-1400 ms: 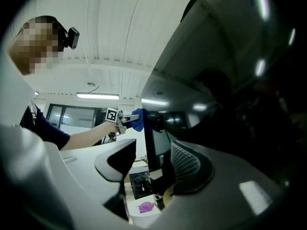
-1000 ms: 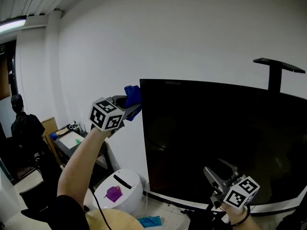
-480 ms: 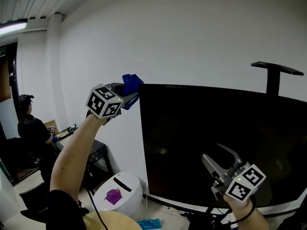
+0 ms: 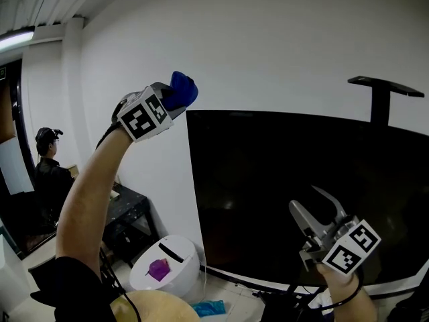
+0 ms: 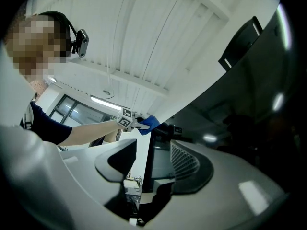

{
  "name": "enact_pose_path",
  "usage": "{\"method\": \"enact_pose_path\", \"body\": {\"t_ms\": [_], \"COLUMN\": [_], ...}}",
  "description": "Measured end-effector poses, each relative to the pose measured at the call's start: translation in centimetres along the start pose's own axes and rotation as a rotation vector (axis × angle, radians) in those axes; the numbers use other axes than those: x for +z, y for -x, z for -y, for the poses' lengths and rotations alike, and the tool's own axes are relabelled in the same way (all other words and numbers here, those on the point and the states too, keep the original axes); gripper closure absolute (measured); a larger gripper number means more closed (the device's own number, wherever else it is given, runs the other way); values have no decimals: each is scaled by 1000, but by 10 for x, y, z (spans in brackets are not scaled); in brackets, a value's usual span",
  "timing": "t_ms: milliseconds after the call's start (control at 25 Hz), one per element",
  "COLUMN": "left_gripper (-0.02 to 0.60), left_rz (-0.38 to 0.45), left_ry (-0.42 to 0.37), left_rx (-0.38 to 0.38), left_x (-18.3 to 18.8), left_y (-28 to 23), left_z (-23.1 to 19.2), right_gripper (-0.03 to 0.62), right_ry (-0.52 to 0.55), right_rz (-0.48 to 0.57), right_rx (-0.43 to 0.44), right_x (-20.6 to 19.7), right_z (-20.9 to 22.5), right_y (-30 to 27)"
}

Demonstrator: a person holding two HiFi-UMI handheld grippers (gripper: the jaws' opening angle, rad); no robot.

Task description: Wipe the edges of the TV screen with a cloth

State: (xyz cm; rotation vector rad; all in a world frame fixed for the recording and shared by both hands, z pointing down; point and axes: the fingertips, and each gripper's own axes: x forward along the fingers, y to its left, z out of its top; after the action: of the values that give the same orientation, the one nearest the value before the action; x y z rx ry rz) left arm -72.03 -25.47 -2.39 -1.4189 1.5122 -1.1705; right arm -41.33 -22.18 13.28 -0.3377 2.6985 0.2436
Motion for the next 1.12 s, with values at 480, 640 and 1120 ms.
{"method": "enact_pose_path", "body": {"t_ms": [480,640,1120], "left_gripper": [468,468,468], "left_rz": [-196,-215,-232], "left_ry": [-333,-353,-398], "left_rx": [-109,-127,-171], "left_x": [33,57,143], "left_y": [-12,-19,-27], "left_z": [42,50,75], "right_gripper": [367,367,367], "right_ry": [-28,-31,-44], "right_rz": [13,11,-10], "right_rx": [4,11,14], "right_x": [6,13,26], "right_z": [6,16,47], "right_y": [34,50,121]}}
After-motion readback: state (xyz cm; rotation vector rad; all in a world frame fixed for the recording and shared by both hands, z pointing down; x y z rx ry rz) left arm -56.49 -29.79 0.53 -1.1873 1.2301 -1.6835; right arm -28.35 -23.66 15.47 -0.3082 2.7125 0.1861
